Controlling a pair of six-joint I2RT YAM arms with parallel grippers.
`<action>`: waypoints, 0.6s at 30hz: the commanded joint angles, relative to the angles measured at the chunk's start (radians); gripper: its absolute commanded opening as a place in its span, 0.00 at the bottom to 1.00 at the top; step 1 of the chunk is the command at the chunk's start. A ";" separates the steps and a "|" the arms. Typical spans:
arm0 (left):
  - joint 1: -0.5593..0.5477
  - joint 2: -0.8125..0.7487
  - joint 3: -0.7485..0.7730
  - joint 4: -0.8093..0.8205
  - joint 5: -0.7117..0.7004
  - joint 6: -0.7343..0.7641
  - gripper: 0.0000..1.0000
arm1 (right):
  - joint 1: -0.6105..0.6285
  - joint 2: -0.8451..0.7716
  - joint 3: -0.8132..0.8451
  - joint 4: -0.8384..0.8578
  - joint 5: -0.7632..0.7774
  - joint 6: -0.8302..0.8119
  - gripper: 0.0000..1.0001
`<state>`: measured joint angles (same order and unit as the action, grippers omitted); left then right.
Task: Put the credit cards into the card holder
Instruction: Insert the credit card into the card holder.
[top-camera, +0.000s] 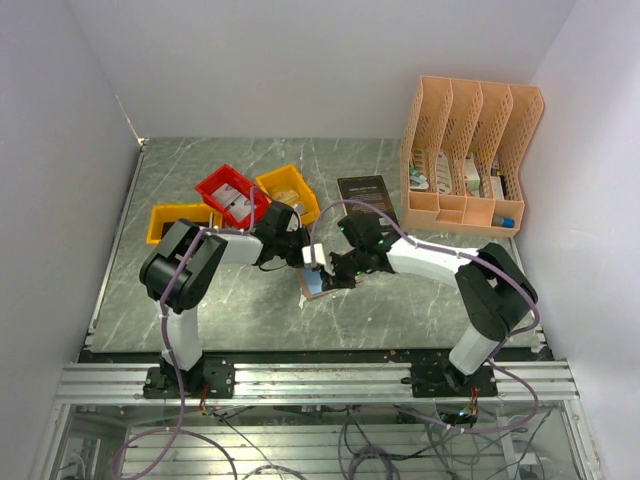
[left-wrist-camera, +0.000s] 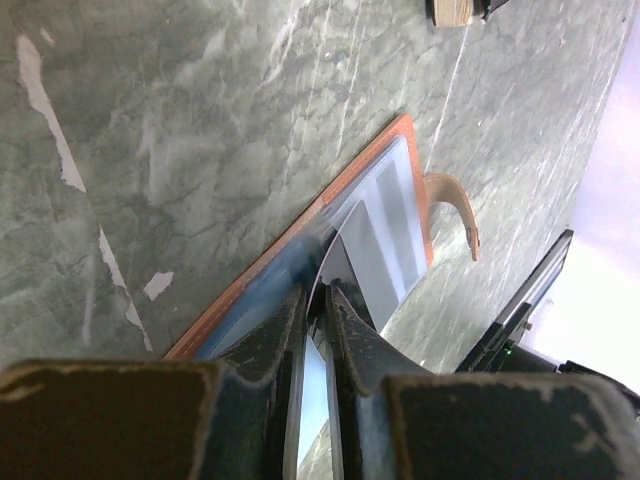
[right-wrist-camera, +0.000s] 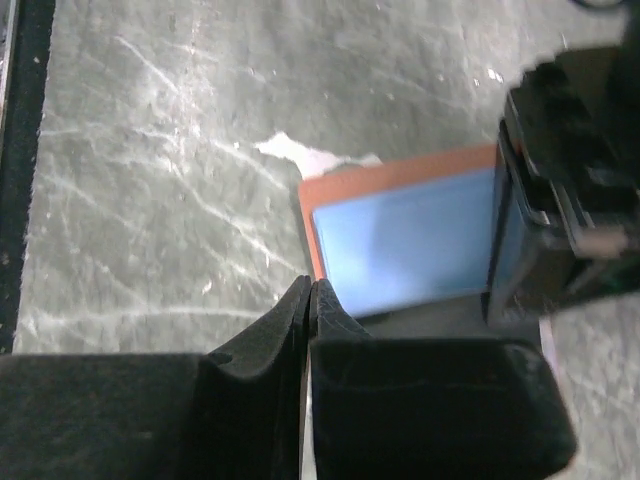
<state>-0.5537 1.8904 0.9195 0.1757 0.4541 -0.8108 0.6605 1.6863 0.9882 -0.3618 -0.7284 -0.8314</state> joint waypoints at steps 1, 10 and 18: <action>-0.014 0.042 0.000 -0.022 -0.007 0.022 0.22 | 0.076 -0.016 -0.019 0.223 0.183 0.096 0.00; -0.013 0.045 -0.002 -0.019 0.001 0.026 0.22 | 0.148 0.080 0.008 0.272 0.387 0.160 0.00; -0.013 0.051 -0.001 -0.020 0.002 0.029 0.22 | 0.160 0.105 0.050 0.225 0.469 0.137 0.00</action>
<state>-0.5537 1.9007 0.9195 0.1959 0.4648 -0.8112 0.8188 1.7718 0.9821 -0.1215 -0.3309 -0.6880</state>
